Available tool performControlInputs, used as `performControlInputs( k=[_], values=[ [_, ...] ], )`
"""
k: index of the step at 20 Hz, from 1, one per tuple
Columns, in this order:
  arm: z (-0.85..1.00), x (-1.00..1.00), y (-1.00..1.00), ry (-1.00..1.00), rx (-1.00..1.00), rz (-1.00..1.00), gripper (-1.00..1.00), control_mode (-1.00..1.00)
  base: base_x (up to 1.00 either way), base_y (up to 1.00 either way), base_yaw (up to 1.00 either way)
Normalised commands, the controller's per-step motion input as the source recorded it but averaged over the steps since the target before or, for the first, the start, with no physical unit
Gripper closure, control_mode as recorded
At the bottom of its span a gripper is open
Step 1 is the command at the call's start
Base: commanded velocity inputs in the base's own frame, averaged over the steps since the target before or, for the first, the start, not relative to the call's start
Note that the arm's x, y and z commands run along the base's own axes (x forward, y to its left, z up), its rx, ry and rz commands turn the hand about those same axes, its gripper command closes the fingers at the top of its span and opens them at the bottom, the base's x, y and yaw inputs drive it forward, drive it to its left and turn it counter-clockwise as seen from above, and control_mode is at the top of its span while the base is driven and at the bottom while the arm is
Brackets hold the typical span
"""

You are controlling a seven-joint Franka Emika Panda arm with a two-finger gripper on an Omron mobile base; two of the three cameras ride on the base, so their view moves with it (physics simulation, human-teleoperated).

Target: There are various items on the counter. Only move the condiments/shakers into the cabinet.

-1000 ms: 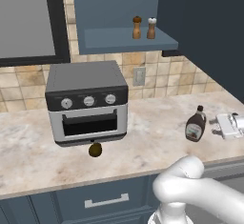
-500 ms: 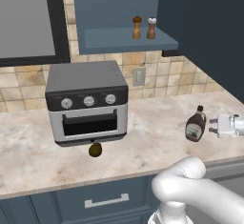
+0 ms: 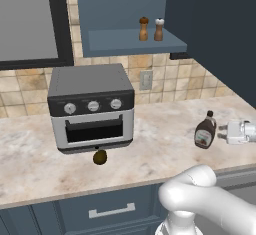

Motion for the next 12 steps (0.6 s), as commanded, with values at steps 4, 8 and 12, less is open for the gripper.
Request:
performControlInputs(
  k=[4, 8, 12],
  values=[
    [0.01, 0.15, 0.0, 0.12, 0.01, 0.0, -1.0, -1.0, 0.0, 0.0, 0.0],
    [0.0, 0.16, 0.0, 0.09, 0.0, 0.0, -1.0, -1.0, 0.0, 0.0, 0.0],
    [0.0, 0.16, 0.0, 0.04, 0.0, 0.0, -1.0, -1.0, 0.0, 0.0, 0.0]
  ],
)
